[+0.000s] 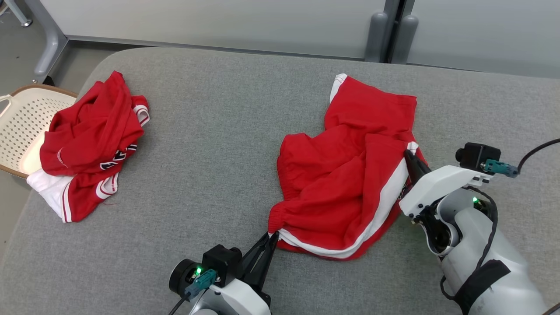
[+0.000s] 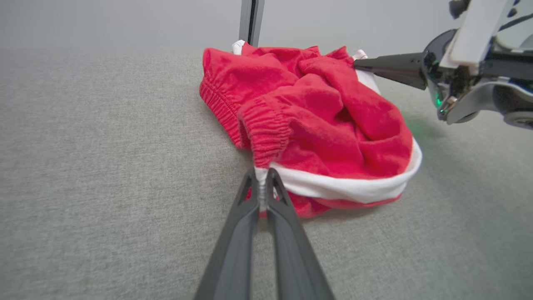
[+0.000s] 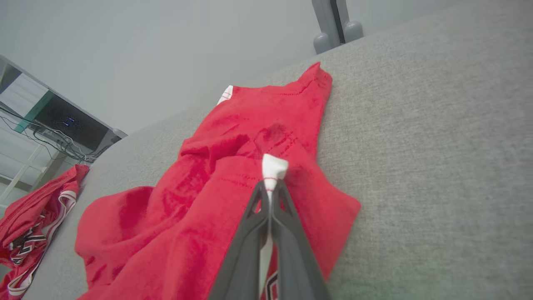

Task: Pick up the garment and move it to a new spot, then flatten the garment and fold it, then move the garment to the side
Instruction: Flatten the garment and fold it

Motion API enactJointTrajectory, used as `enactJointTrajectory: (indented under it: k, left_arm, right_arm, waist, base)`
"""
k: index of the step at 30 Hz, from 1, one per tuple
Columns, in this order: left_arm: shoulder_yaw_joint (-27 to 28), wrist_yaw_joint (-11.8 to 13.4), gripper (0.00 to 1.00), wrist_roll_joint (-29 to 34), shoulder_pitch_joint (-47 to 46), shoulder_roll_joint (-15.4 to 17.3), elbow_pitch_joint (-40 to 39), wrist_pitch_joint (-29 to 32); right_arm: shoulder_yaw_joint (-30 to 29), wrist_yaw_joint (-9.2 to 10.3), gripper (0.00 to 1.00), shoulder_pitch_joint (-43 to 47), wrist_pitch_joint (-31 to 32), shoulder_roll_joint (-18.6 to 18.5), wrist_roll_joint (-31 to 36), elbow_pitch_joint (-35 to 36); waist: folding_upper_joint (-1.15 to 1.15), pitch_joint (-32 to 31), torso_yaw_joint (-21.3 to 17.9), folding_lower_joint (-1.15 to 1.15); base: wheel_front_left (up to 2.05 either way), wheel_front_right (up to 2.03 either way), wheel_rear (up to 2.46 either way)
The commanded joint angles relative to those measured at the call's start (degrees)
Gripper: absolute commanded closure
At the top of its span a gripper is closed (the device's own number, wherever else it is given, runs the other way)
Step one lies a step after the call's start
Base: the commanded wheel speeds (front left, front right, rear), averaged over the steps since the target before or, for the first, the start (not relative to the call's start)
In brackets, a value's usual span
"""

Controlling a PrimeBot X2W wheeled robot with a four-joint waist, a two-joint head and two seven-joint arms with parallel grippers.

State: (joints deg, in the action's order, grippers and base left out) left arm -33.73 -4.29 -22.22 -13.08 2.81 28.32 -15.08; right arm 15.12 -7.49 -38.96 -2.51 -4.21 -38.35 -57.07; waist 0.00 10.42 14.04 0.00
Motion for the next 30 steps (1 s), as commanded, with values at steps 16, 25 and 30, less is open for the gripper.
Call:
enactJointTrajectory:
  k: [16,25,30]
  left_arm:
    - [10.35,1.74,1.0,-0.84,2.1,0.4,-14.0,-0.13]
    - [13.74,4.48,1.0,-0.75,1.55,0.78,-32.63,1.01]
    - [12.92,5.95,1.0,0.17,2.22,1.75,-41.55,5.52]
  right_arm:
    - [-6.65,0.0,1.0,4.69,-12.23,-2.02,-5.17,11.19]
    - [-19.61,0.01,1.0,11.55,-12.63,0.85,12.64,33.63]
    - [-19.93,0.01,1.0,17.43,-8.03,1.22,13.5,49.88]
  waist:
    - [0.0,-9.84,-6.59,0.0]
    - [0.0,-14.56,-13.62,0.0]
    - [0.0,-15.43,-16.28,0.0]
  base:
    - [0.0,0.0,0.0]
    - [0.0,0.0,0.0]
    - [0.0,0.0,0.0]
